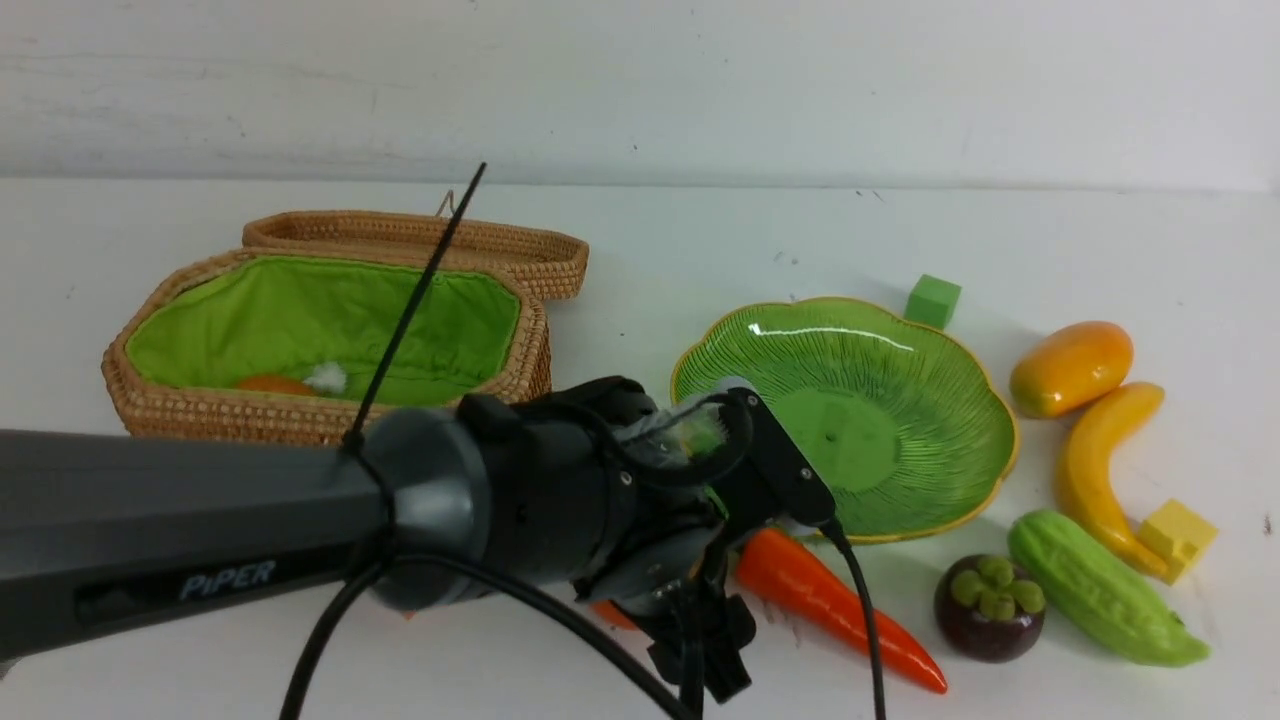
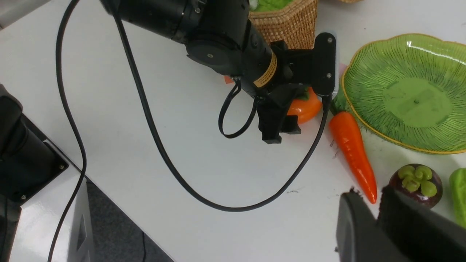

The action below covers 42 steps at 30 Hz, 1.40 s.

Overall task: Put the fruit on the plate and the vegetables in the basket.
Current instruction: Grab a tomato with your left arm and place it on the plate on the right.

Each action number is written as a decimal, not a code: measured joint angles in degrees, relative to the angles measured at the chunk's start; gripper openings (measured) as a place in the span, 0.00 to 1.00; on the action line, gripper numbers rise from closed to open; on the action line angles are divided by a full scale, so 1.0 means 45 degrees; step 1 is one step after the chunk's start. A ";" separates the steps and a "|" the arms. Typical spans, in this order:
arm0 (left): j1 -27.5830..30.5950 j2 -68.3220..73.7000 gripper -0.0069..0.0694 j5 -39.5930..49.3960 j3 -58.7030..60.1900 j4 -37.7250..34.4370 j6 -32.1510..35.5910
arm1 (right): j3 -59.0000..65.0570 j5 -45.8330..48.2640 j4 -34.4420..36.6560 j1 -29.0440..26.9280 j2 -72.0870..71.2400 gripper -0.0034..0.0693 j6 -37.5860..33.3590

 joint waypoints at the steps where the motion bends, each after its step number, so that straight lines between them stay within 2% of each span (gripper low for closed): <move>1: 0.0000 0.0026 0.80 0.0014 -0.0011 0.0090 0.0000 | 0.0000 0.0000 0.0000 0.0000 0.0000 0.19 0.0000; 3: 0.0000 0.0083 0.74 0.0072 -0.0058 0.0236 0.0000 | 0.0000 0.0000 0.0000 0.0000 0.0000 0.20 0.0000; 5: 0.0000 0.0124 0.62 0.0115 -0.0081 0.0439 0.0000 | 0.0000 0.0009 0.0000 0.0000 0.0000 0.20 0.0000; 6: 0.0000 0.0124 0.61 0.0115 -0.0081 0.0451 0.0000 | 0.0000 0.0009 0.0000 0.0000 0.0000 0.20 0.0000; 7: 0.0000 0.0124 0.52 0.0125 -0.0095 0.0500 0.0000 | 0.0000 0.0009 0.0000 0.0000 0.0000 0.20 -0.0004; 8: 0.0000 0.0124 0.50 0.0142 -0.0095 0.0534 0.0013 | 0.0000 0.0009 0.0000 0.0000 0.0000 0.20 -0.0004; 17: 0.0000 0.0141 0.50 0.0246 -0.0121 0.0600 0.0013 | 0.0000 0.0009 0.0000 0.0000 0.0000 0.20 -0.0004; 24: 0.0000 -0.0251 0.50 0.0660 -0.0066 0.0062 0.0013 | 0.0000 0.0009 0.0000 0.0000 0.0000 0.20 -0.0004; 37: 0.0000 -0.1252 0.43 0.1342 0.0087 -0.0778 0.0002 | 0.0000 0.0009 0.0000 0.0000 0.0000 0.21 -0.0004; 40: 0.0000 -0.1436 0.32 0.1328 0.0102 -0.0778 0.0002 | 0.0000 0.0009 0.0000 0.0000 0.0000 0.21 -0.0004; 41: 0.0000 -0.1532 0.18 0.1311 0.0102 -0.0778 0.0002 | 0.0000 0.0009 0.0000 0.0000 0.0000 0.21 -0.0004; 42: 0.0000 -0.1576 0.13 0.1311 0.0102 -0.0778 0.0002 | 0.0000 0.0009 0.0000 0.0000 0.0000 0.21 -0.0004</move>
